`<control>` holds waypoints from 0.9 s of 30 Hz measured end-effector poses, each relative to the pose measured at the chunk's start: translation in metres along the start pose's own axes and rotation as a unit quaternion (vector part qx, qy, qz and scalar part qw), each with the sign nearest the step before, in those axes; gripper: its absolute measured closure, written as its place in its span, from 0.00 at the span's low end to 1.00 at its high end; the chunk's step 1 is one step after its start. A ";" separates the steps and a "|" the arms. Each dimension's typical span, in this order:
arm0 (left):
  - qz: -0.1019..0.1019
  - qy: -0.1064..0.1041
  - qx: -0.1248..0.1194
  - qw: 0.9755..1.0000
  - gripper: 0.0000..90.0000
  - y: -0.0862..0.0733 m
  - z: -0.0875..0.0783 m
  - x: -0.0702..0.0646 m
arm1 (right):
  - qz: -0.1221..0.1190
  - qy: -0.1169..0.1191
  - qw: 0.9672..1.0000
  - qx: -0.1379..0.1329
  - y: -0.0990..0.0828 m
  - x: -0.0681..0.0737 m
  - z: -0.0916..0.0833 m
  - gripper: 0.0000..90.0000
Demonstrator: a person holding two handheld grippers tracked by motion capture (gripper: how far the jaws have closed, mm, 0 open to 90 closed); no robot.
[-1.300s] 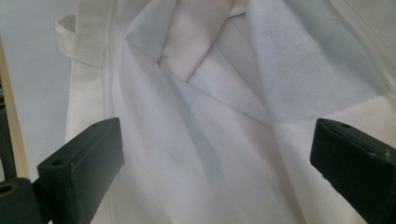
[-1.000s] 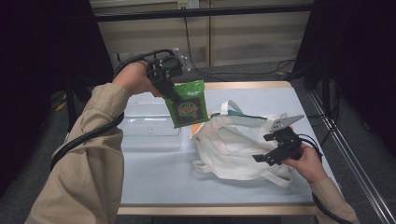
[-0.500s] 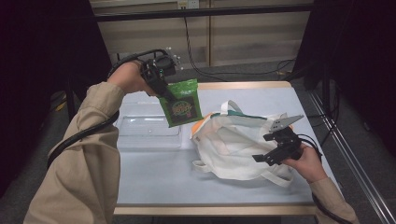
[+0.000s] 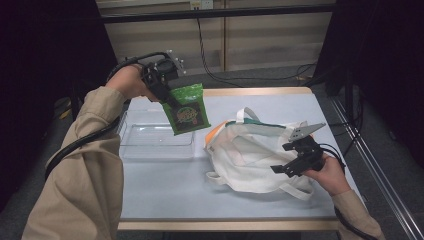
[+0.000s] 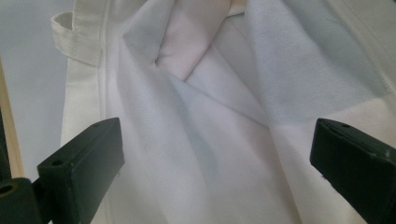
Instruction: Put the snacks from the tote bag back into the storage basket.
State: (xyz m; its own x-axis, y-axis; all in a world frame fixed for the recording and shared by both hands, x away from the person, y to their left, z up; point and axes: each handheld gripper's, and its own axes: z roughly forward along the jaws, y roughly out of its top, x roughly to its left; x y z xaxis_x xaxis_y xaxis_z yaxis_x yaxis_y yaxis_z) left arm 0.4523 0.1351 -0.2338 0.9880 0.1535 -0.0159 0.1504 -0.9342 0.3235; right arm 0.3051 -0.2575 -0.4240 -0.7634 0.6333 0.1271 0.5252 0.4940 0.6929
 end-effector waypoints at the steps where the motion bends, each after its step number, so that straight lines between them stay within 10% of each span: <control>1: 0.000 -0.002 0.002 1.000 0.84 -0.002 0.000 0.001 | 0.001 0.000 1.000 0.000 0.000 0.000 0.000 0.02; 27: 0.003 0.001 0.027 1.000 0.84 -0.043 0.012 0.018 | -0.002 0.000 1.000 0.004 0.001 0.000 0.002 0.02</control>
State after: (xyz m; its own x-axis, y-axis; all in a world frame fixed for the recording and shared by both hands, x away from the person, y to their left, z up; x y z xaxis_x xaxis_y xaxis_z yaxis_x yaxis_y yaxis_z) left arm 0.4645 0.1740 -0.2591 0.9889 0.1483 -0.0116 0.1458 -0.9512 0.2721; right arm 0.3060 -0.2557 -0.4247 -0.7662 0.6304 0.1246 0.5249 0.5023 0.6872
